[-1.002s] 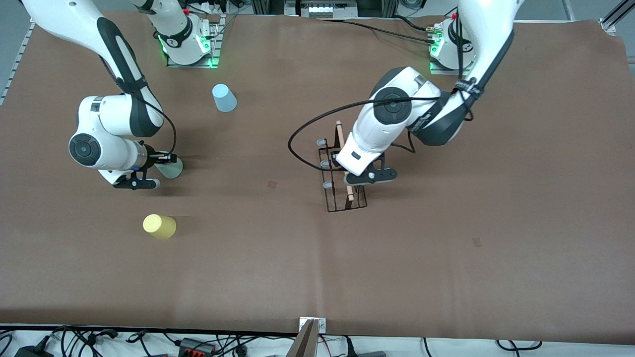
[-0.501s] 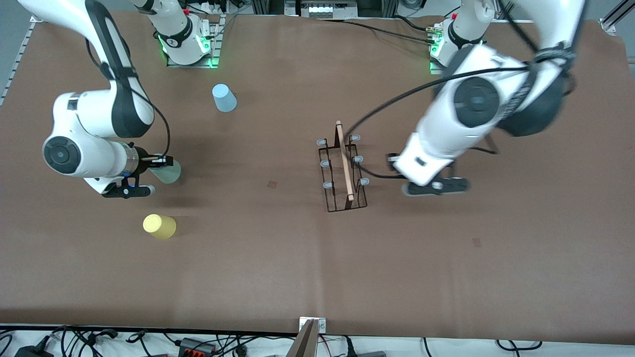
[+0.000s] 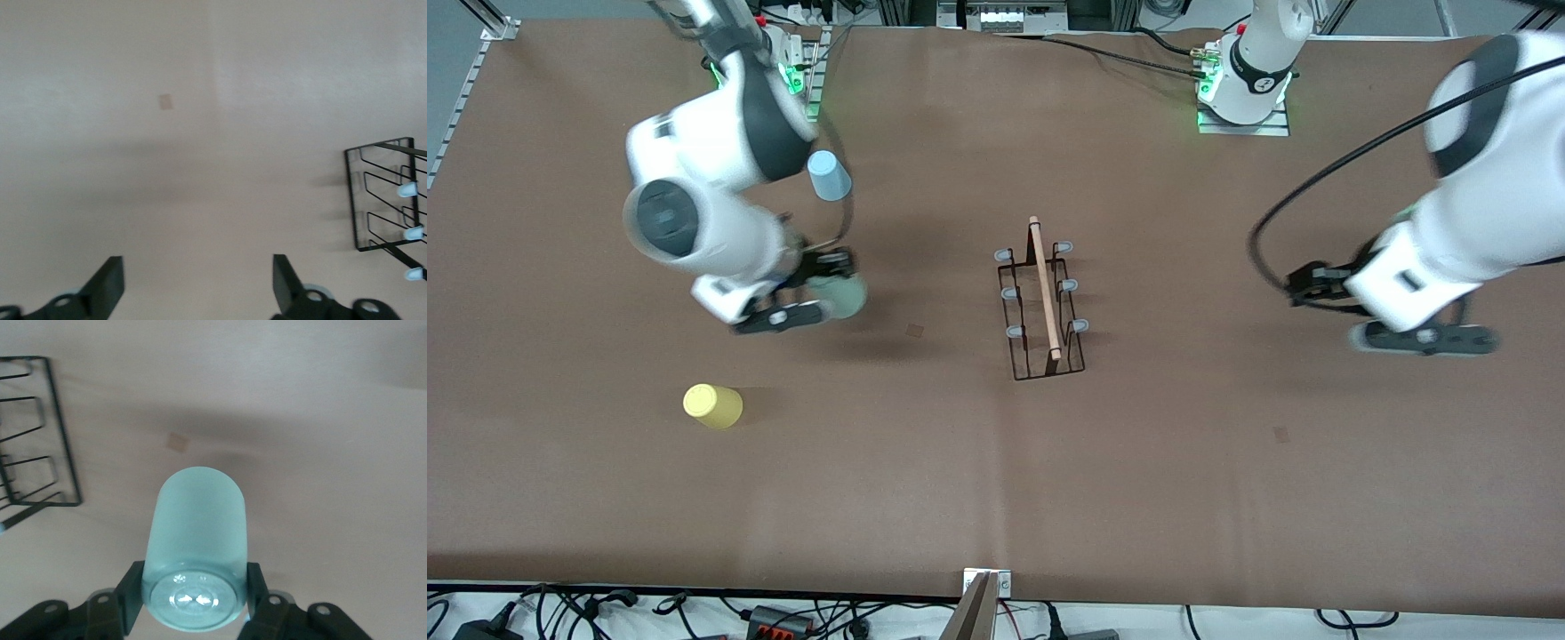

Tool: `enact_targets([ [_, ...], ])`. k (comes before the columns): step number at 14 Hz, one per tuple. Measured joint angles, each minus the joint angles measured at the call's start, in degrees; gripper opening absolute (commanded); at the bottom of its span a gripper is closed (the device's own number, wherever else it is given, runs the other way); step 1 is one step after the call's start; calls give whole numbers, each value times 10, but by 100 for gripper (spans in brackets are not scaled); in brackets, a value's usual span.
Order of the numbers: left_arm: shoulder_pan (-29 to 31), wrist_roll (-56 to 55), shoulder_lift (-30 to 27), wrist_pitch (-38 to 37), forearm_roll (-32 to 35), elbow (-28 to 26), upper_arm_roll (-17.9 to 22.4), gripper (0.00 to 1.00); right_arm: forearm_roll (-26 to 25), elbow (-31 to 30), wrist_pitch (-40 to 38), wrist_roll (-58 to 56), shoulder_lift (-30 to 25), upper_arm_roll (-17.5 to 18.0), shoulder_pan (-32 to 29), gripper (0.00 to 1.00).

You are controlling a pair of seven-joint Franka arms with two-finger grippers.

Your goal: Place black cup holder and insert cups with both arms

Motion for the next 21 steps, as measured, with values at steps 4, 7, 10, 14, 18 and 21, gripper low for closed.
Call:
enact_targets([
  [4,0,5,-17,-4,0,-6,14,100,1,31,1,81,14,0,83,23],
  [7,-2,5,-28,-4,-1,-19,15,100,1,73,4,140,49,0,138,23],
  [10,-2,5,-39,-2,-24,-39,34,100,16,93,4,154,80,0,158,24],
  [14,-4,4,-44,6,-29,-46,42,100,70,100,27,157,101,0,158,24],
  [18,-6,3,-48,6,-29,-49,42,100,74,103,29,157,105,1,160,24],
  [21,-6,3,-48,7,-29,-50,43,100,74,103,34,158,115,1,170,24],
])
